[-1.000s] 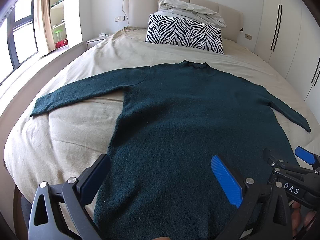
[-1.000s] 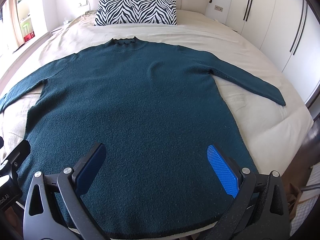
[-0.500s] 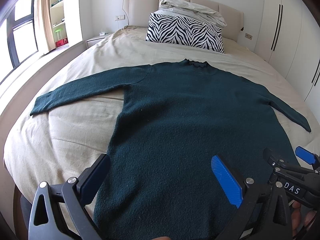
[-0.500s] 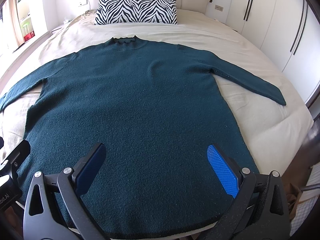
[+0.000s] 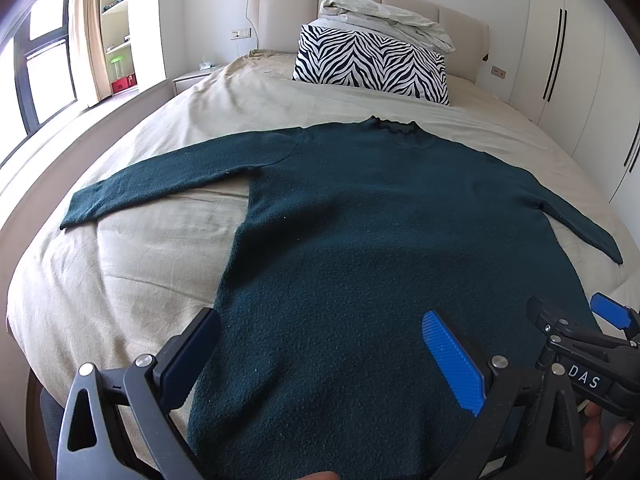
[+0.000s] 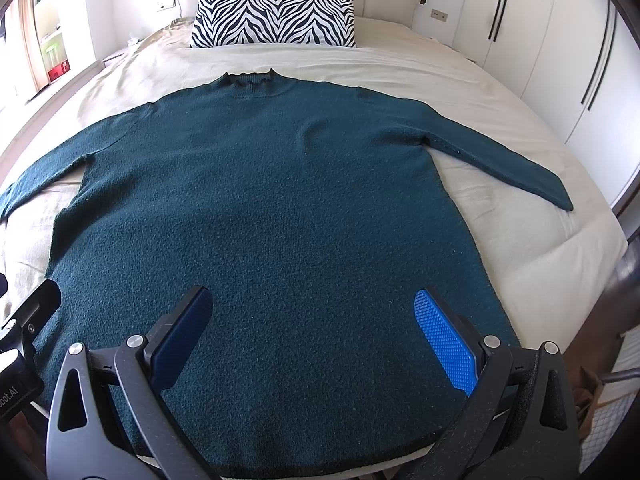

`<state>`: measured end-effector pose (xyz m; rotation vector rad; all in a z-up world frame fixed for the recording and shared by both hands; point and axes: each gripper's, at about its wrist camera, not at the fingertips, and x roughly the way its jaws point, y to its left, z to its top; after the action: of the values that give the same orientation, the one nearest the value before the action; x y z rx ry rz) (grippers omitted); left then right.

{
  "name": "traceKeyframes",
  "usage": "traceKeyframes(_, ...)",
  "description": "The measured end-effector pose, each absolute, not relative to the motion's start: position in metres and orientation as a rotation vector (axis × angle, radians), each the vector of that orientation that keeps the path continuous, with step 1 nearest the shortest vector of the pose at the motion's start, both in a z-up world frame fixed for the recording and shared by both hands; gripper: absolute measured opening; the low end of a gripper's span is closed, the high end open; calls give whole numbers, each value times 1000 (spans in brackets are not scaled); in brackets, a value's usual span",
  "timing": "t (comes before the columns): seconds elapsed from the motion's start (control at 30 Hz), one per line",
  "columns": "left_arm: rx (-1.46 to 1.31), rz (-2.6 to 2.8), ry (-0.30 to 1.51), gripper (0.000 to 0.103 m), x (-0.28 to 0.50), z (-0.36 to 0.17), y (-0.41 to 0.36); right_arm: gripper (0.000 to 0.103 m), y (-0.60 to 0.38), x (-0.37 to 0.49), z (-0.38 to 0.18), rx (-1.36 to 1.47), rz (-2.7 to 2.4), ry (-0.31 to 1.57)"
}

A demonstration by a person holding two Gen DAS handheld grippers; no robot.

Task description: Fold small clothes

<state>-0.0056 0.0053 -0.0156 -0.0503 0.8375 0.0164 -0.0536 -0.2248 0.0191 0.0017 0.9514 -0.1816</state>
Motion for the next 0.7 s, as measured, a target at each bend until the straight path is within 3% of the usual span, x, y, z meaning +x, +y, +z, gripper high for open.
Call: traceKeyframes(0.7, -113, -17, 831, 103, -6, -20, 17, 103, -221, -53, 16, 7, -172, 961)
